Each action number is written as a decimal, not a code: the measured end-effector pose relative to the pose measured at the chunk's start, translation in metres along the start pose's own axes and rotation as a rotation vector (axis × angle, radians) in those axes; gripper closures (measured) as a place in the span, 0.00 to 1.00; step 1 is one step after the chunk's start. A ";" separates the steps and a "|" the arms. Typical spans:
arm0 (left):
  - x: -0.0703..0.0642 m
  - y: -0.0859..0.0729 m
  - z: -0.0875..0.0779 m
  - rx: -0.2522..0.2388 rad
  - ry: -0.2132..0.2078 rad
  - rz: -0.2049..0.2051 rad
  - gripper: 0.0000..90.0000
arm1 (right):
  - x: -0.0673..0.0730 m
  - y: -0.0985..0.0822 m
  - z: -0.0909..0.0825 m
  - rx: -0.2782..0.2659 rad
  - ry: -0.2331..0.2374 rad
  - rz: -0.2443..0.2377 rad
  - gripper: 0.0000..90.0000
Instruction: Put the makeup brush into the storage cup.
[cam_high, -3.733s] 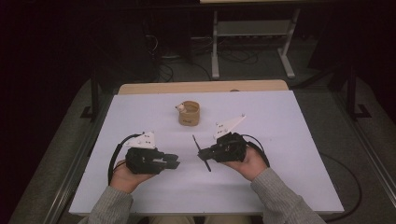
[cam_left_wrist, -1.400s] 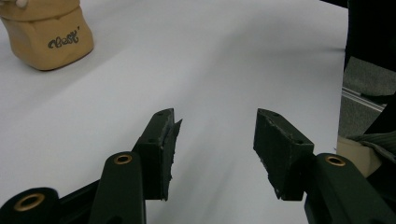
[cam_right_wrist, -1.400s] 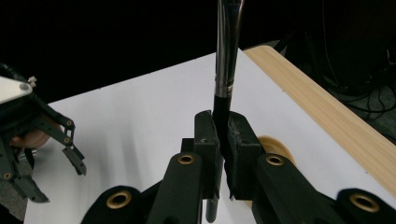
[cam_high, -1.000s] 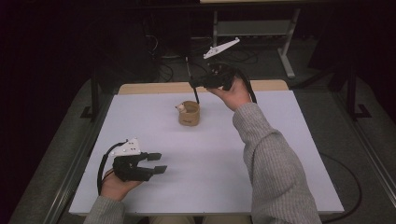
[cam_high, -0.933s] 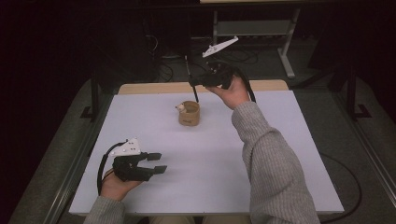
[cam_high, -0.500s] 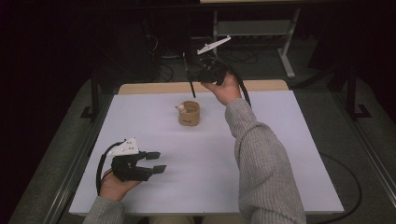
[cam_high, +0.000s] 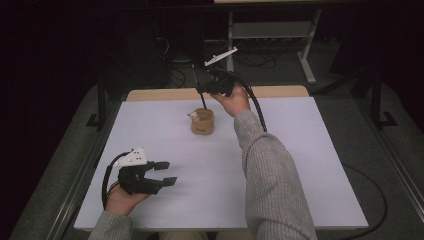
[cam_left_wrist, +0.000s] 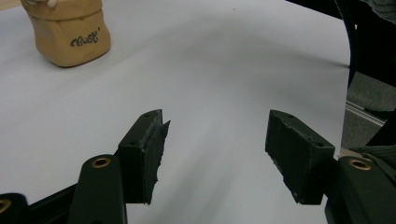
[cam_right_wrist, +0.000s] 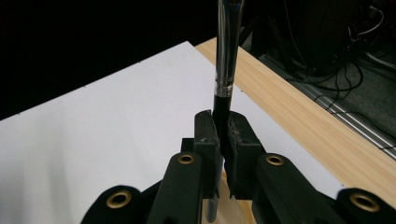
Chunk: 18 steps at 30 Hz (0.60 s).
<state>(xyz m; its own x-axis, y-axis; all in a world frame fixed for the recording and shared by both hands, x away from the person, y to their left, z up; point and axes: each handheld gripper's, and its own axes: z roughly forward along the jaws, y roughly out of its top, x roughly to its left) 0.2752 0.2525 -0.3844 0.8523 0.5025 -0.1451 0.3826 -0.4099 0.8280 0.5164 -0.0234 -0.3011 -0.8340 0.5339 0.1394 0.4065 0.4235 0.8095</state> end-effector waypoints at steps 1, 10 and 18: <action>0.000 0.000 0.000 0.000 0.001 -0.002 0.40 | -0.001 -0.001 0.001 0.002 -0.002 0.003 0.93; 0.002 -0.001 0.001 0.010 0.002 -0.008 0.35 | -0.004 -0.007 0.010 0.002 -0.007 0.013 0.93; 0.002 -0.001 0.003 0.016 0.013 -0.010 0.31 | -0.007 -0.016 0.016 0.008 -0.006 0.030 0.93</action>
<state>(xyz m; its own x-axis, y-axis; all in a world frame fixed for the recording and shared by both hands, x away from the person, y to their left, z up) 0.2775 0.2515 -0.3873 0.8437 0.5167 -0.1459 0.3969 -0.4172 0.8176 0.5216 -0.0219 -0.3246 -0.8191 0.5508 0.1601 0.4341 0.4128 0.8007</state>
